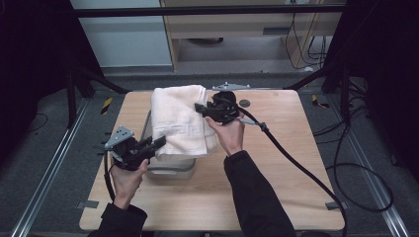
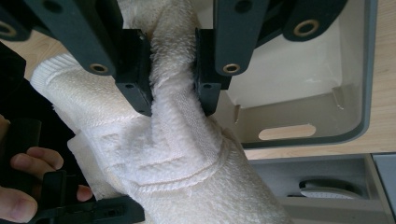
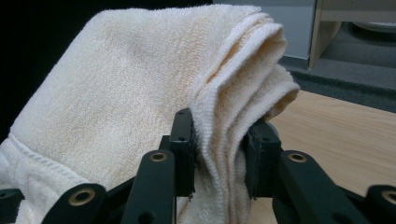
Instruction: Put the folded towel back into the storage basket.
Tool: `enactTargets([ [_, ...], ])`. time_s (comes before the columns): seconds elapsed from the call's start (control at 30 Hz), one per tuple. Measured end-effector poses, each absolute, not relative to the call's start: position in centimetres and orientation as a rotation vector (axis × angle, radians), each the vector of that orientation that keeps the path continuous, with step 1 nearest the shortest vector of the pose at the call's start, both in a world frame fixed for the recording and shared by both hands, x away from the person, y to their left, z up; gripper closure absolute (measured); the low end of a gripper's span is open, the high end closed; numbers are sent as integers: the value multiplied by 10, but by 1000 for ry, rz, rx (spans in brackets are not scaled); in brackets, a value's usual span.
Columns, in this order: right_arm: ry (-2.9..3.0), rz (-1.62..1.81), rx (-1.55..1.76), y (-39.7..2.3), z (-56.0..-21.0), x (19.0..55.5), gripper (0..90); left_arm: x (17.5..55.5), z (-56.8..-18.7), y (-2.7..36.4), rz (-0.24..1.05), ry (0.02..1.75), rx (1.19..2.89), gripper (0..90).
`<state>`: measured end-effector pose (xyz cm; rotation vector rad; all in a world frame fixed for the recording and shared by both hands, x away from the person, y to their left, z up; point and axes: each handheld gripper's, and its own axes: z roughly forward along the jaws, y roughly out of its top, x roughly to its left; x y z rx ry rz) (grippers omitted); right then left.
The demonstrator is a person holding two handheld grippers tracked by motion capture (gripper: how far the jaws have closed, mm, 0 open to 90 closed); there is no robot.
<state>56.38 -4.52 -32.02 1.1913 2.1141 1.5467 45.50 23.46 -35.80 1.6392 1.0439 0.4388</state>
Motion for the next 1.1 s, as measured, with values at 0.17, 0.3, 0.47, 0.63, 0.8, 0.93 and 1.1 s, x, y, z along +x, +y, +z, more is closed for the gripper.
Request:
enactTargets([
  [0.17,2110,1557,1190,-36,-322,567,688,457,-358,242,445,1058,1633,699],
  [0.3,2109,1547,1190,-30,-323,569,688,459,-360,248,451,1079,1632,700],
  [0.47,2108,1540,1201,-20,-329,573,688,463,-363,254,459,1106,1637,699],
  [0.63,2110,1527,1212,-11,-335,575,687,466,-365,261,451,1131,1638,699],
  [0.8,2113,1506,1228,-2,-342,578,688,469,-371,266,456,1156,1649,698],
  [0.93,2116,1499,1237,2,-346,579,688,471,-375,269,460,1173,1658,698],
  [1.1,2118,1488,1250,6,-353,580,688,474,-379,271,472,1189,1677,698],
])
